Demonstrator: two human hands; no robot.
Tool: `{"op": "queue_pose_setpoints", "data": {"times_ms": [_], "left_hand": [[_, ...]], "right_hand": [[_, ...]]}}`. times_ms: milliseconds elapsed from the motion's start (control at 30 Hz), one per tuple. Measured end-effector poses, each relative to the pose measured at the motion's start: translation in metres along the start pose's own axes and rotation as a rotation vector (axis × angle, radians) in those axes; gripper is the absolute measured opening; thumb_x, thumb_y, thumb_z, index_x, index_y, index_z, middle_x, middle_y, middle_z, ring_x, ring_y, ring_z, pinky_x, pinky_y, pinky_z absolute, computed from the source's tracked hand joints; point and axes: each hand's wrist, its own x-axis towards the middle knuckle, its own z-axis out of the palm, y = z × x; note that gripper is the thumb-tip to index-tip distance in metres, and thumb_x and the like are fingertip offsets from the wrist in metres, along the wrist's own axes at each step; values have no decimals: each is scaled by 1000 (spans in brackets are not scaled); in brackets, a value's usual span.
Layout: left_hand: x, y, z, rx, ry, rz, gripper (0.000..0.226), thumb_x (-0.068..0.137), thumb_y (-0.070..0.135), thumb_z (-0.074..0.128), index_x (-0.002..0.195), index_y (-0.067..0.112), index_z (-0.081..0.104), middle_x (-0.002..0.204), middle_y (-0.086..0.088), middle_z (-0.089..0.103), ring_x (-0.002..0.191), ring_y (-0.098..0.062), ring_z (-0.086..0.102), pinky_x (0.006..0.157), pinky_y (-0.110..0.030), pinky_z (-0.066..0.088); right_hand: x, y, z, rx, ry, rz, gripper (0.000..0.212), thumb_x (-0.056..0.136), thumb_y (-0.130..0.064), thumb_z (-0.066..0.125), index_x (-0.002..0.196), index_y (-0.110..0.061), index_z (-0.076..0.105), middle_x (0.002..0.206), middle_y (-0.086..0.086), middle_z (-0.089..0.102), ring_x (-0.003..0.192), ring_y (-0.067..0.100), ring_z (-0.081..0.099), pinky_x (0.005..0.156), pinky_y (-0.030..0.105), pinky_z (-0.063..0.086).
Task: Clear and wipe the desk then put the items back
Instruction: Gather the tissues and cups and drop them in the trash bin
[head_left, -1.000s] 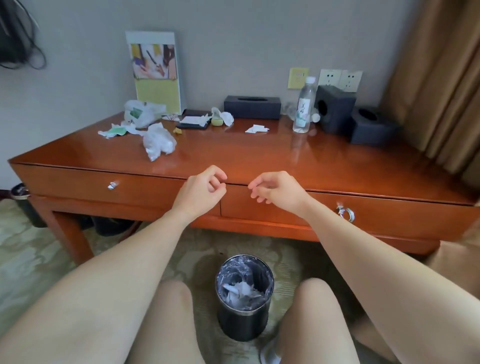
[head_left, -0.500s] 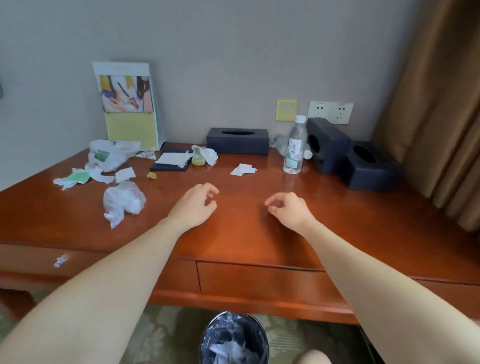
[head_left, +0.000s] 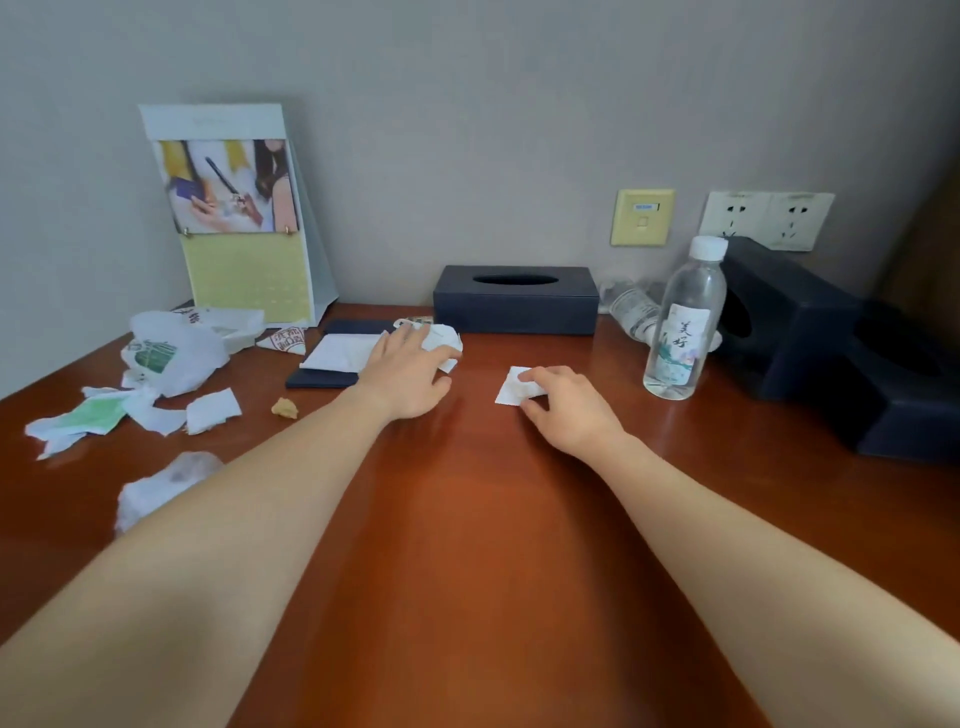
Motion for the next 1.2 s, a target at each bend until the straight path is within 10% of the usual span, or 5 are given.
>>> {"op": "queue_pose_setpoints", "data": {"times_ms": [167,333,533,900,1200], "left_hand": [[23,8,15,119,-163,-15,49,100,53,27,146,38,35,160,-9,18,148,-32,-15,107,-64,-21],[10,17,13,106,-16,40,37,101,40,37,128,30,61,153,-11,35,149,-23,12,108,-61,-21],[-39,26,-3,-263,85,167,20,96,22,54,106,26,70,111,0,64,114,-23,51,92,-37,43],[-148,58,-20,-447,-75,144,24,91,18,57,114,25,63,85,15,42,84,-10,47,82,-28,42],[-225,68,-20,-496,-180,130,9,86,47,54,94,43,58,116,9,54,123,-17,47,95,-39,45]], "right_hand": [[12,-2,5,-86,31,-56,28,98,-30,50,123,-27,63,126,2,57,116,23,48,91,36,46],[7,-8,2,-72,63,-49,26,96,-15,46,110,-19,67,113,4,60,106,24,53,81,33,44],[-26,-13,-13,25,37,62,26,91,-10,46,99,-22,68,105,7,67,96,29,62,78,33,48],[-129,-28,-36,111,-93,55,42,92,-10,52,132,-23,54,117,5,63,106,26,60,92,34,49],[-215,-51,-40,197,-169,-95,42,93,-15,54,133,-29,57,98,-1,60,88,18,58,74,23,43]]}}
